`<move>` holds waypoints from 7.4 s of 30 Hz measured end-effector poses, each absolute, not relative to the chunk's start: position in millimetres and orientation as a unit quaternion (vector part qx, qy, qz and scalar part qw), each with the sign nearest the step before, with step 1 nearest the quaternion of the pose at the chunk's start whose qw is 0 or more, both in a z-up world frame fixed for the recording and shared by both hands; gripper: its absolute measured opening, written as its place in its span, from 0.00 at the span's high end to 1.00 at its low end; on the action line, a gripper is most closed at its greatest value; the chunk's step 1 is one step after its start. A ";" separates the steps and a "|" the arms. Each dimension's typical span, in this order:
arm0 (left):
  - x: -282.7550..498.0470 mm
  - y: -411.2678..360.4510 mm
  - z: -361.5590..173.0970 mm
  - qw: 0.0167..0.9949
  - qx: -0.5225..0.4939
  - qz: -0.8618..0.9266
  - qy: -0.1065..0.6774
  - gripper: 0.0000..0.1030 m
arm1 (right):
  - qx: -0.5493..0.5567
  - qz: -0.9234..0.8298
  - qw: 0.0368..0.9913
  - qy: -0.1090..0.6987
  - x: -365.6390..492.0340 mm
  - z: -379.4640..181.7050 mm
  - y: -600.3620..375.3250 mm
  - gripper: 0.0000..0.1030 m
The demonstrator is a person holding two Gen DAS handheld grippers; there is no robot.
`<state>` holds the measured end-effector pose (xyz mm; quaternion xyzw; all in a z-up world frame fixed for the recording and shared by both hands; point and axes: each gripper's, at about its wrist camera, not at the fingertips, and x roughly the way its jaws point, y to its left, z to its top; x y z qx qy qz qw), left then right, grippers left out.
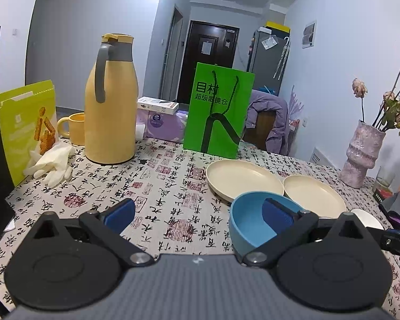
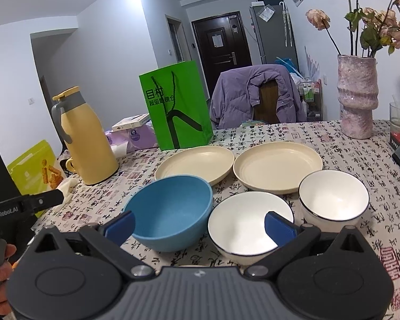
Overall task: Organize plates and bowls
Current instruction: 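Move both open grippers past the blue and white bowls toward the plates, then bring both grippers to the rim of the cream plate by the green bag, then close both grippers on the cream plate rim, then lift the cream plate off the table with both grippers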
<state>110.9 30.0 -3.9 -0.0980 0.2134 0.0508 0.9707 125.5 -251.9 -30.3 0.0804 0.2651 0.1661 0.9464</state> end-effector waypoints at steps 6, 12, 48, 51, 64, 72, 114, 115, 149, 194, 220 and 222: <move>127.8 34.9 -1.7 0.970 -0.099 0.047 0.218 0.00 | 0.083 0.170 0.945 0.266 143.5 -28.0 -245.2 0.00; 141.5 39.9 3.3 0.971 -0.098 0.042 0.212 0.00 | 0.094 0.171 0.944 0.265 161.9 -26.2 -241.4 0.00; 256.4 62.6 33.9 0.967 -0.149 0.033 0.204 0.00 | 0.067 0.165 0.945 0.273 275.2 -12.8 -207.3 0.00; 265.8 65.1 32.8 0.967 -0.150 0.035 0.204 0.00 | 0.066 0.159 0.945 0.277 286.4 -14.8 -205.1 0.00; 311.1 77.8 21.9 0.958 -0.161 0.032 0.235 0.00 | 0.108 0.137 0.933 0.313 348.5 -20.4 -212.7 0.00; 344.2 71.9 19.3 0.955 -0.150 0.036 0.253 0.00 | 0.089 0.130 0.934 0.322 379.9 -24.3 -205.0 0.00; 431.1 77.0 -81.3 0.906 -0.161 0.010 0.391 0.15 | 0.018 0.112 0.902 0.417 477.3 -93.5 -163.6 0.30; 432.2 75.4 -82.9 0.904 -0.159 0.006 0.398 0.23 | 0.013 0.111 0.902 0.416 477.0 -93.8 -162.3 0.30; 434.1 57.6 -101.7 0.882 -0.141 0.024 0.450 0.82 | 0.027 0.116 0.884 0.452 477.0 -107.4 -170.9 0.90; 383.1 58.8 -22.6 0.934 -0.151 0.045 0.320 0.82 | 0.028 0.115 0.932 0.342 417.4 -25.3 -164.5 0.90; 355.2 49.8 3.3 0.951 -0.142 0.018 0.274 0.82 | 0.027 0.104 0.946 0.306 368.9 -5.8 -177.1 0.90; 354.2 48.9 4.0 0.951 -0.142 0.018 0.274 0.82 | 0.029 0.102 0.946 0.305 368.4 -5.1 -177.0 0.90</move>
